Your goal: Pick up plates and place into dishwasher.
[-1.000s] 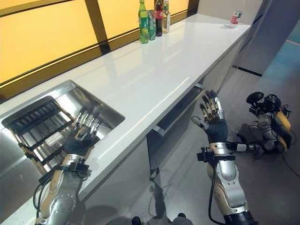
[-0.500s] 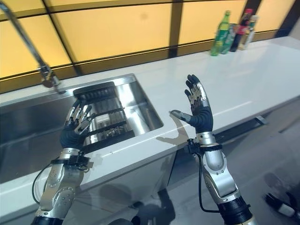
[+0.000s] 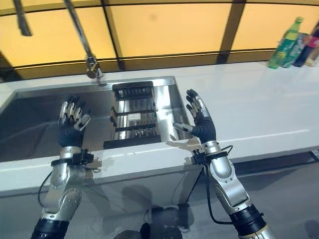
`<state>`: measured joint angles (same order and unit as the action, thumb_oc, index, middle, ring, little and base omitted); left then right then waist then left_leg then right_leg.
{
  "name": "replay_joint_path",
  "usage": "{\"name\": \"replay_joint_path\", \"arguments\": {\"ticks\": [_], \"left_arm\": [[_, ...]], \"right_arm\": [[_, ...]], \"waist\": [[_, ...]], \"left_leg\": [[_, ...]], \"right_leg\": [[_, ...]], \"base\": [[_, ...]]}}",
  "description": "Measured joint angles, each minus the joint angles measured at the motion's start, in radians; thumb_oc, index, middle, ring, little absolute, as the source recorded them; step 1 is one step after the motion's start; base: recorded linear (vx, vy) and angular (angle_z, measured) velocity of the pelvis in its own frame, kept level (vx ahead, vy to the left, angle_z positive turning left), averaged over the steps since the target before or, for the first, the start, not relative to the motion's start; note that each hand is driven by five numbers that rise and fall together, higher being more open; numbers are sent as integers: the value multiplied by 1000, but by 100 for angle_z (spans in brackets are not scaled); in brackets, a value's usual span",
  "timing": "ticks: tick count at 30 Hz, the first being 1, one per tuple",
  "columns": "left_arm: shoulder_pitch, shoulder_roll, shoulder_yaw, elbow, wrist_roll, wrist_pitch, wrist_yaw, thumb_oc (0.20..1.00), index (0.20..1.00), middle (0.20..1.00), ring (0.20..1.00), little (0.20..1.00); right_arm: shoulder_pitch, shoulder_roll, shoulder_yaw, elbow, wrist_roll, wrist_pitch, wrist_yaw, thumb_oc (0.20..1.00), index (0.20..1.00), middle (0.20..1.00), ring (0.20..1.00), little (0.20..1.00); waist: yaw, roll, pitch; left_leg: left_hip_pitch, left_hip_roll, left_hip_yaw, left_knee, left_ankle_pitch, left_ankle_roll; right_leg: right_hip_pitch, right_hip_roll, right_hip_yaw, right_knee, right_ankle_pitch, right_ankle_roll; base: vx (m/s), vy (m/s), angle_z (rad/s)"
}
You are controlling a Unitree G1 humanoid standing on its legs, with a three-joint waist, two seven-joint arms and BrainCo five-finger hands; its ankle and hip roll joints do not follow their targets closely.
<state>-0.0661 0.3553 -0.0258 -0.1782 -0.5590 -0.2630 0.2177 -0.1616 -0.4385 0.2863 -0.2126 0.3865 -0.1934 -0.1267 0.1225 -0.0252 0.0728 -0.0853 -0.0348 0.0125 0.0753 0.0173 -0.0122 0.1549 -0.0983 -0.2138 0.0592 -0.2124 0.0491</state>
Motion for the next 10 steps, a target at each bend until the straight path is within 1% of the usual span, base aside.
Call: {"name": "replay_joint_path", "arguments": {"ticks": [5, 10], "left_arm": [[1, -1, 0, 0, 0, 3, 23, 1000, 1000, 1000, 1000, 1000], [2, -2, 0, 0, 0, 6, 24, 1000, 1000, 1000, 1000, 1000]], "right_arm": [[-1, 4, 0, 0, 1, 4, 31, 1000, 1000, 1000, 1000, 1000], [-3, 7, 0, 0, 10, 14, 32, 1000, 1000, 1000, 1000, 1000]], "waist": [[-10, 3, -7], [-16, 1, -8]], "left_leg": [[18, -7, 1, -39, 12, -3], [27, -11, -10, -58, 13, -3]], "right_leg": [[3, -3, 1, 3, -5, 2], [20, -3, 0, -17, -4, 2]], "base": [[2, 9, -1], [-10, 6, 4]]}}
